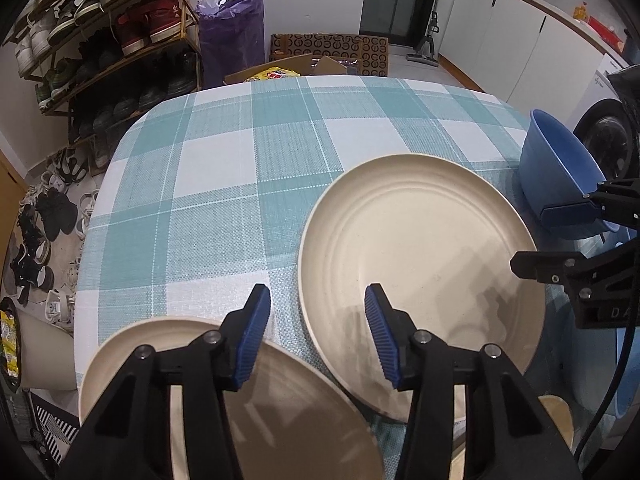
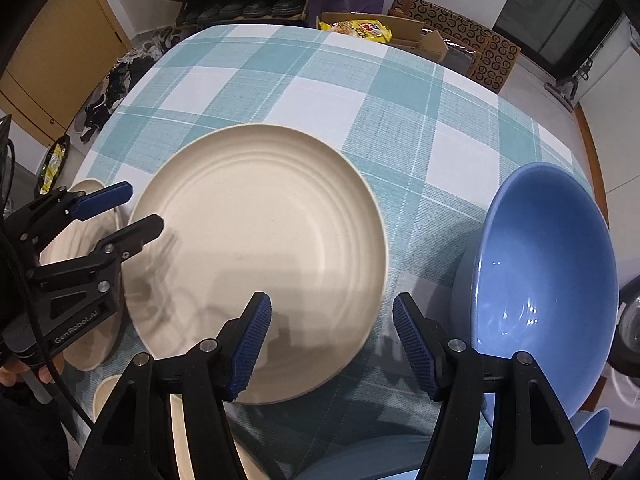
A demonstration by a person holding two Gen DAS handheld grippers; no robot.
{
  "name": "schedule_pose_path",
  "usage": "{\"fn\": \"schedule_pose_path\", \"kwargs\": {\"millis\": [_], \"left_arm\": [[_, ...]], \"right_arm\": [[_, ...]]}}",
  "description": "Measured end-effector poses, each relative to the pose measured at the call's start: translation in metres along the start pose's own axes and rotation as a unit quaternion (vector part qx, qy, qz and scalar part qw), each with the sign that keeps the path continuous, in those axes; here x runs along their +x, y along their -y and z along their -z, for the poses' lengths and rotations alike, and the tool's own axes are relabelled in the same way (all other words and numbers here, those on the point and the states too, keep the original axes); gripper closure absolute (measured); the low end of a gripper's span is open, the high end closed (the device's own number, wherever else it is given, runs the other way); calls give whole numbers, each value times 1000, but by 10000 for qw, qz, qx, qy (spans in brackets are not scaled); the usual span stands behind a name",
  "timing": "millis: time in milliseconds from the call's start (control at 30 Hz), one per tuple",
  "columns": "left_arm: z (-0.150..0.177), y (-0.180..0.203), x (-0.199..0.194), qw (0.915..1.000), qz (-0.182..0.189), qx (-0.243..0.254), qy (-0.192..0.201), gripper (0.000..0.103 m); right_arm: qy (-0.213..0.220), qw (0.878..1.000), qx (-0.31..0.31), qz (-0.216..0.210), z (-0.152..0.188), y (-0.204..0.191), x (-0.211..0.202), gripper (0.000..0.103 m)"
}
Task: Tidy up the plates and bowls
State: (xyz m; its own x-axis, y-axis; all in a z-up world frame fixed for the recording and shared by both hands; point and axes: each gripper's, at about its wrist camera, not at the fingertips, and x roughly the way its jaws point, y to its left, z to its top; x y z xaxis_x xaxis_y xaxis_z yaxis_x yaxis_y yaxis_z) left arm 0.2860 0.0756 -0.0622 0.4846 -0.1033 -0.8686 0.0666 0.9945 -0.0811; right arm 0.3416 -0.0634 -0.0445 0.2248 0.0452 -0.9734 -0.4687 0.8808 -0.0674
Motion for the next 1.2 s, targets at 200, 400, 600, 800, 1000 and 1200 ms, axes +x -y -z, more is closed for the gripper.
{"fn": "schedule_pose_path", "kwargs": {"millis": [200, 400, 600, 800, 1000, 1200], "left_arm": [[-2, 3, -2, 10000, -5, 65, 20, 55], [-2, 4, 1, 9999, -32, 96, -37, 59], [-2, 2, 3, 9999, -59, 95, -78, 61], [-1, 0, 4, 9999, -59, 76, -91, 61], [0, 0, 5, 9999, -36, 112, -124, 62], [1, 1, 9, 9997, -18, 152, -178, 64]], "right_arm": [[24, 10000, -31, -69, -2, 0, 1, 38], [-36, 9999, -132, 66, -4, -9, 7, 38], [-154, 9990, -235, 345, -5, -3, 11, 38], [-130, 9998, -111, 111, -3, 11, 9, 37], [-75, 9995, -285, 95, -8, -1, 14, 39], [-338, 9989, -321, 67, -11, -2, 32, 42]]}}
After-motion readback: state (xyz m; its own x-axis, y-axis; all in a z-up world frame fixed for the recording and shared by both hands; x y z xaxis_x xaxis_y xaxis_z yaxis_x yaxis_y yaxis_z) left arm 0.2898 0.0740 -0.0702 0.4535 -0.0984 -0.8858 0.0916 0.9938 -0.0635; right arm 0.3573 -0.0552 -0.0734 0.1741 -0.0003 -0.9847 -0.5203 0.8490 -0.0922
